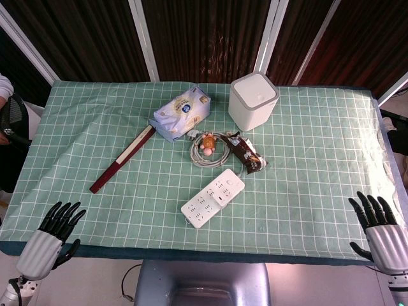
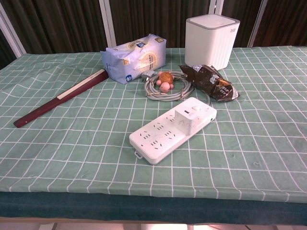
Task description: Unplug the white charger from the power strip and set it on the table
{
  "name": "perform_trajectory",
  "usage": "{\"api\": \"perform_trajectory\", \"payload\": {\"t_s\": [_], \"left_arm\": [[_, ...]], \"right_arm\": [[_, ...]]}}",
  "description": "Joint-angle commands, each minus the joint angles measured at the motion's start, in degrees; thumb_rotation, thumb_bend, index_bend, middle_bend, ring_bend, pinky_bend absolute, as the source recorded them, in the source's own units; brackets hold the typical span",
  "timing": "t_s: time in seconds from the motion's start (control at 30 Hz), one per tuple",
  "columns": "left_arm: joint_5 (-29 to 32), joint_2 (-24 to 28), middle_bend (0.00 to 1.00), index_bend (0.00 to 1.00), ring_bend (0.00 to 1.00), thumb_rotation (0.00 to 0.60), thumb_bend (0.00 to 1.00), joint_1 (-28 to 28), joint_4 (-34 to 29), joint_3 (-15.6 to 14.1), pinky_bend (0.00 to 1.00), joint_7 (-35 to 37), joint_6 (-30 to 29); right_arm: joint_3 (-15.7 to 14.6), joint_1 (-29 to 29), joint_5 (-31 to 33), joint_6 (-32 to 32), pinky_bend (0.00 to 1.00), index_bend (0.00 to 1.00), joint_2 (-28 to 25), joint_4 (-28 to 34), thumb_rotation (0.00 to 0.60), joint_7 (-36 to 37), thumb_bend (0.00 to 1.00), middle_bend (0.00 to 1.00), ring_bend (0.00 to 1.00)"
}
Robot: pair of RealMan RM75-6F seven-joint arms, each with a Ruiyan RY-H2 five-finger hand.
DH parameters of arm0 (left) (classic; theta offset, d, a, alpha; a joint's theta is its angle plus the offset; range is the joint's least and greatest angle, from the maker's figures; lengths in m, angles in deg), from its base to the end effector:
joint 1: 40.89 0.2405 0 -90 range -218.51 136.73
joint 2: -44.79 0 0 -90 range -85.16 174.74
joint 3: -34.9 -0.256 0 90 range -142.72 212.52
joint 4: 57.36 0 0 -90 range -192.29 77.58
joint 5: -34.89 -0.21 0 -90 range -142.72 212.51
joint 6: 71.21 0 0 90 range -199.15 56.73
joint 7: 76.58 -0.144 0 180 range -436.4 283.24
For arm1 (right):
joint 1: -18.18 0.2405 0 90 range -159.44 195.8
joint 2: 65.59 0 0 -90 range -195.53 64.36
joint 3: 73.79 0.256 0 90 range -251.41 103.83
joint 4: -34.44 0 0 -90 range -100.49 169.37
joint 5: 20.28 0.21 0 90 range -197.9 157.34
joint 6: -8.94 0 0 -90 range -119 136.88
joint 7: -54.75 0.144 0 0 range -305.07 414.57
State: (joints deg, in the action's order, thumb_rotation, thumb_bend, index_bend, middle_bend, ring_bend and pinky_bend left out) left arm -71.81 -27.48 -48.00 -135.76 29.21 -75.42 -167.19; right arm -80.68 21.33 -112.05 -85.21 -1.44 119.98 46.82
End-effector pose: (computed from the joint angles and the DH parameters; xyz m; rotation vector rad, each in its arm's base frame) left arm -0.2905 0.1539 0.1163 -1.7262 -0.6573 -1.1124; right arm -0.3271 -0.1368 0.1634 1.5378 -0.6879 0.7407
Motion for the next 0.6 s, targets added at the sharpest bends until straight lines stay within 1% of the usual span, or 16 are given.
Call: {"api": "perform_trajectory", "payload": {"t_s": [0.03, 0.13, 0.2, 0.27, 0.37, 0.43, 0.5, 0.6], "left_arm": [[-0.6, 0.1, 0.00, 0.00, 0.00, 0.600, 0.43, -0.2, 0.0, -0.4, 0.02, 0.2, 0.3], [-2.6, -0.3, 0.00, 0.00, 0.00, 0.600, 0.43, -1.5, 0.1, -1.2, 0.01, 0.9, 1.6], [-4.5, -1.1, 0.00, 0.00, 0.00, 0.600, 0.45, -2.8, 0.5, -2.1, 0.01, 2.8, 2.7], [-6.4, -2.0, 0.00, 0.00, 0.00, 0.600, 0.49, -5.0, 0.4, -3.0, 0.02, 6.0, 4.9], [-8.0, -3.1, 0.00, 0.00, 0.00, 0.600, 0.58, -8.4, -2.7, -3.4, 0.02, 7.9, 9.1], [-8.6, -4.0, 0.01, 0.00, 0.00, 0.600, 0.63, -10.5, -4.9, -2.8, 0.03, 7.4, 11.5], [-8.2, -5.6, 0.02, 0.00, 0.01, 0.600, 0.66, -12.3, -7.4, -1.7, 0.03, 5.1, 14.7], [-7.0, -8.1, 0.06, 0.00, 0.04, 0.600, 0.71, -14.9, -9.7, 0.0, 0.05, 0.1, 20.4]], "right_arm": [[0.3, -0.2, -0.6, 0.2, 0.00, 0.00, 0.3, 0.0, 0.600, -0.5, 0.12, 0.00, 0.00], [0.3, 0.0, -2.7, 0.6, 0.00, 0.00, 0.9, -0.7, 0.600, -1.6, 0.12, 0.00, 0.00], [0.2, 0.3, -4.2, 0.6, 0.00, 0.00, 1.2, -1.2, 0.600, -1.0, 0.12, 0.00, 0.00], [0.2, 1.0, -6.1, 1.0, 0.00, 0.00, 1.7, -1.9, 0.600, -0.4, 0.12, 0.00, 0.00], [0.1, 2.7, -9.6, 2.0, 0.00, 0.00, 2.2, -2.1, 0.600, -0.6, 0.12, 0.00, 0.00], [0.5, 4.1, -11.4, 3.2, 0.00, 0.00, 2.5, -1.4, 0.600, -1.8, 0.12, 0.00, 0.00], [1.2, 6.3, -12.8, 5.6, 0.00, 0.00, 2.7, 0.0, 0.600, -3.1, 0.12, 0.00, 0.00], [2.3, 10.4, -13.7, 11.5, 0.00, 0.00, 2.6, 3.4, 0.600, -5.1, 0.12, 0.00, 0.00]]}}
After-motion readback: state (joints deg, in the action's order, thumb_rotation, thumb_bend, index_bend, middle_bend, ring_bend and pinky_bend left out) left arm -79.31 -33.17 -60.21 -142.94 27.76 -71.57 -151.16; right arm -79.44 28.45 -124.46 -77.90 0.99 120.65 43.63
